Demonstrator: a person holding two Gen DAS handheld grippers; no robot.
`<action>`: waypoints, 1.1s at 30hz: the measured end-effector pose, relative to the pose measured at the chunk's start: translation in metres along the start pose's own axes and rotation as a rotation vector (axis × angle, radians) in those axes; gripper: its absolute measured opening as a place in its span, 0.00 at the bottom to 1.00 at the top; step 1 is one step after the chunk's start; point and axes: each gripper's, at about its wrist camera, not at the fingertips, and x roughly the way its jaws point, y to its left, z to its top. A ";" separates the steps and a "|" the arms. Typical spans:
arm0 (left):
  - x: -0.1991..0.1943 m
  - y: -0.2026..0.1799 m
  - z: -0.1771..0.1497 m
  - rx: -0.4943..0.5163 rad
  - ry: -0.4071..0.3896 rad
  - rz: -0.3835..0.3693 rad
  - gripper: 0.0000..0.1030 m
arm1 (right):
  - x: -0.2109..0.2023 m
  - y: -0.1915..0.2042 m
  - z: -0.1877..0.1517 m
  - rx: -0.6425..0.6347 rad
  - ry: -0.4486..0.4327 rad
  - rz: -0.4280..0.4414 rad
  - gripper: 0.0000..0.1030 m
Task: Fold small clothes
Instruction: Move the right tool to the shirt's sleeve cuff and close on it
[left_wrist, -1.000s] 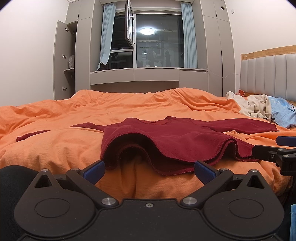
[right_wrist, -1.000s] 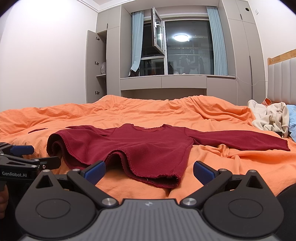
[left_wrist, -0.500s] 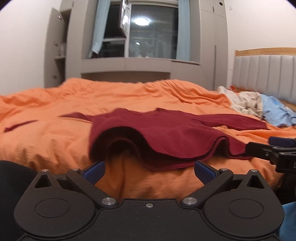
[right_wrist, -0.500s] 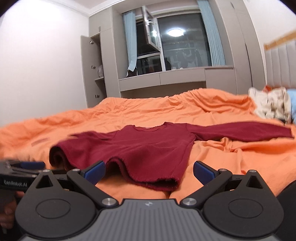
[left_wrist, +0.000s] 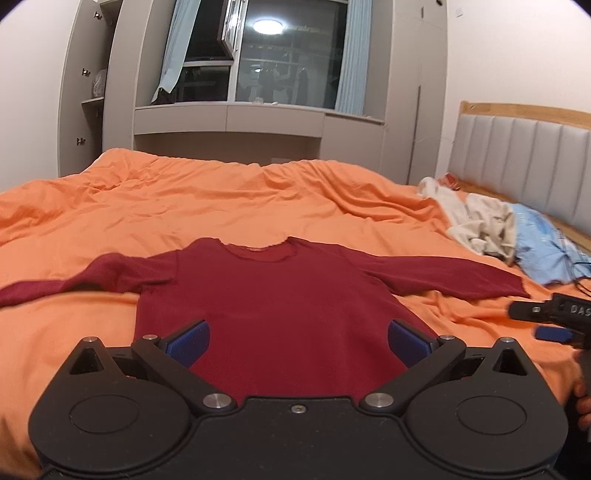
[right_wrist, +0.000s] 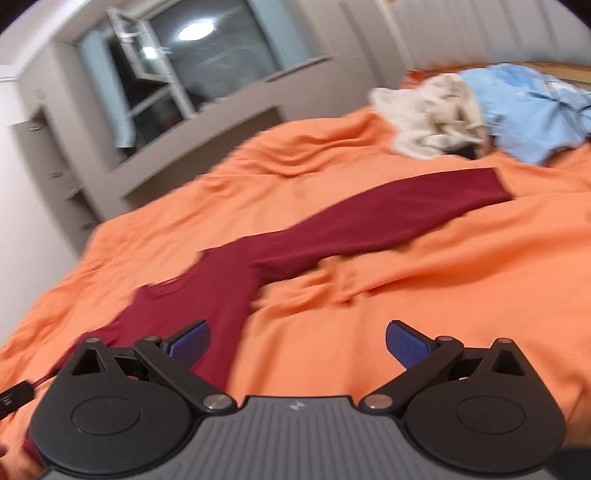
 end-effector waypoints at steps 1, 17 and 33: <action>0.009 0.002 0.007 -0.003 0.012 0.010 1.00 | 0.006 -0.002 0.005 -0.007 0.005 -0.022 1.00; 0.159 0.028 0.054 -0.059 0.217 0.013 1.00 | 0.098 0.008 0.070 -0.115 -0.024 -0.127 1.00; 0.212 0.045 0.025 -0.084 0.255 0.032 0.99 | 0.172 -0.028 0.075 -0.127 0.051 -0.181 1.00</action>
